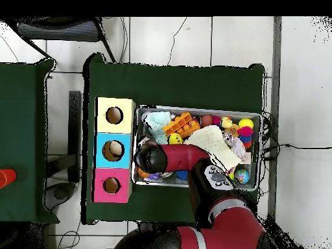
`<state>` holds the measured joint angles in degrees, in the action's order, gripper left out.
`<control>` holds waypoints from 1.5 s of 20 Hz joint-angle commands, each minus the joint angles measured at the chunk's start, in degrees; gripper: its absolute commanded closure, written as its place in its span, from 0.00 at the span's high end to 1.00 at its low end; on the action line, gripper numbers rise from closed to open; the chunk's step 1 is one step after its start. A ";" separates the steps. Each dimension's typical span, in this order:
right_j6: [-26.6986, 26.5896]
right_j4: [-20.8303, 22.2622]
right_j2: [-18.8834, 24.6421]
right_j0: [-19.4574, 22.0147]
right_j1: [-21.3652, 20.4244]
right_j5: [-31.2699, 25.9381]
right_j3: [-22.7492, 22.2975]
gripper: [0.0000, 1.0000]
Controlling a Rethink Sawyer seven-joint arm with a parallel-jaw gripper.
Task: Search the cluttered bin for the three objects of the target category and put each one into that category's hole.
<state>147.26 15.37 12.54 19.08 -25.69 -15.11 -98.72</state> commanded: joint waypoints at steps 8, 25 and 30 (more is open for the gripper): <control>-2.27 -1.41 3.49 -0.26 2.61 -9.84 1.83 0.00; -4.77 -1.39 2.94 1.60 -19.25 -23.14 -3.44 0.00; -1.17 -1.91 2.45 -0.54 -20.23 -22.19 -4.64 0.00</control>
<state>147.26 15.10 12.91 19.16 -43.74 -33.37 -100.72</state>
